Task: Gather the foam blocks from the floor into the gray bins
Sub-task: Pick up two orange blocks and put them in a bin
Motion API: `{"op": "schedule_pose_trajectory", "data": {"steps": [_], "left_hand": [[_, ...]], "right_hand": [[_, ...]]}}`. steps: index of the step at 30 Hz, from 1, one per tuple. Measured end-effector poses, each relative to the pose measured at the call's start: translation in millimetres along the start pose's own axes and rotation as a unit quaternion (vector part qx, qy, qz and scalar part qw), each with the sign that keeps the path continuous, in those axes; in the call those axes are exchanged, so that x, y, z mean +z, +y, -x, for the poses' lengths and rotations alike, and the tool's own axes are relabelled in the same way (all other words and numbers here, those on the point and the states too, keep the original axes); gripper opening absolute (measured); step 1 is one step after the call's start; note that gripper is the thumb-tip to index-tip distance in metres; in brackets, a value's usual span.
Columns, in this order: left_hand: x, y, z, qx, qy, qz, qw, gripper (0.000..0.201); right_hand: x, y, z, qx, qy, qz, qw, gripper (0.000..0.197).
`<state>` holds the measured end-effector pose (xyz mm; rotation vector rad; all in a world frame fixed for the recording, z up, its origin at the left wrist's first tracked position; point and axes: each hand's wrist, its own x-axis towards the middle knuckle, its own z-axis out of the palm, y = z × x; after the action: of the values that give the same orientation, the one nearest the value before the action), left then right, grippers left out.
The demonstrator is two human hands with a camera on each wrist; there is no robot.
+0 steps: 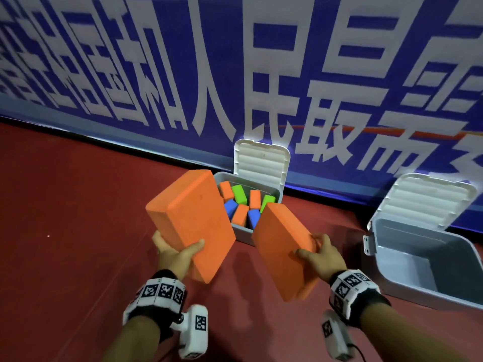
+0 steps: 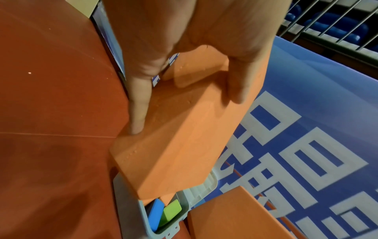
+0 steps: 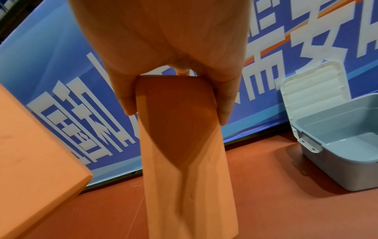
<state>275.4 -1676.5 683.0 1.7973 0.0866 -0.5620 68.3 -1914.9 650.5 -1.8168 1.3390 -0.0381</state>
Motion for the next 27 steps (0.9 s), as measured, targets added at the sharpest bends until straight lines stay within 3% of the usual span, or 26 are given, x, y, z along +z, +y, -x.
{"op": "schedule_pose_trajectory", "data": {"steps": [7, 13, 17, 27], "left_hand": [[-5, 30, -119, -0.019, 0.017, 0.028, 0.999, 0.070], [-31, 49, -239, -0.054, -0.016, 0.016, 0.998, 0.076], [-30, 57, -308, -0.064, -0.027, -0.007, 0.998, 0.060], [12, 56, -433, -0.102, -0.078, -0.146, 0.981, 0.065]], "right_hand": [[38, -65, -84, 0.028, 0.013, -0.003, 1.000, 0.072], [86, -116, -148, 0.105, 0.042, -0.013, 0.994, 0.071], [118, -146, -177, 0.153, 0.067, -0.030, 0.986, 0.070], [150, -146, -228, 0.240, 0.058, -0.004, 0.969, 0.063]]}}
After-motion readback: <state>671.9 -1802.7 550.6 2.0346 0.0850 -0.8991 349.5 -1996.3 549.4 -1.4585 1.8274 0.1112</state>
